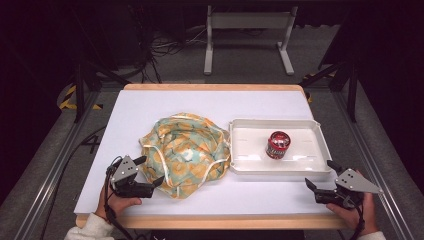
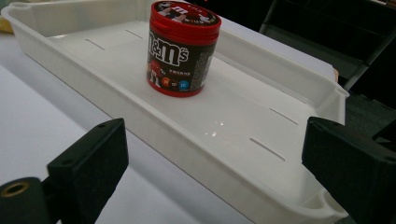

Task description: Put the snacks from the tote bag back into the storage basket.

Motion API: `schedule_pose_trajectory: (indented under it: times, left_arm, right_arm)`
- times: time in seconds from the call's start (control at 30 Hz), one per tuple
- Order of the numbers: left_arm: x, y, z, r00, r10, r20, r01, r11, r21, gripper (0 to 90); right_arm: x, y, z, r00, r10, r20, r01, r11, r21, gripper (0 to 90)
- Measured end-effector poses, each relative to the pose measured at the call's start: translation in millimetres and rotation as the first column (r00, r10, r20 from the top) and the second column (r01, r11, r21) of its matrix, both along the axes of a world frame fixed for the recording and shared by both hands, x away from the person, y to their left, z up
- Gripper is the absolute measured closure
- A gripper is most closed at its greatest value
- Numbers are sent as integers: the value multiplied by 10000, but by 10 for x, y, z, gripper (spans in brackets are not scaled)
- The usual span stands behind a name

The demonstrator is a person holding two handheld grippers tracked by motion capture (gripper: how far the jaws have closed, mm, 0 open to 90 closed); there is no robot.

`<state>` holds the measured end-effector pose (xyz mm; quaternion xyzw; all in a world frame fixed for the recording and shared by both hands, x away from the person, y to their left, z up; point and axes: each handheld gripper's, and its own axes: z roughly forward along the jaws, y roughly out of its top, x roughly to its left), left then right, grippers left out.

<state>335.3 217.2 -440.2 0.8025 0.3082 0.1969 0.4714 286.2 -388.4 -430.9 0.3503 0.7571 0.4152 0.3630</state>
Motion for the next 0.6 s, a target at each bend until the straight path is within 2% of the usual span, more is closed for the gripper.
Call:
schedule_pose_trajectory:
  times: [0.6]
  left_arm:
    - [54, -32, -14, 9999, -37, -113, 37, 10000, 53, 79]
  right_arm:
    - [-19, 2, 1, 10000, -42, -71, 42, 10000, -34, 77]
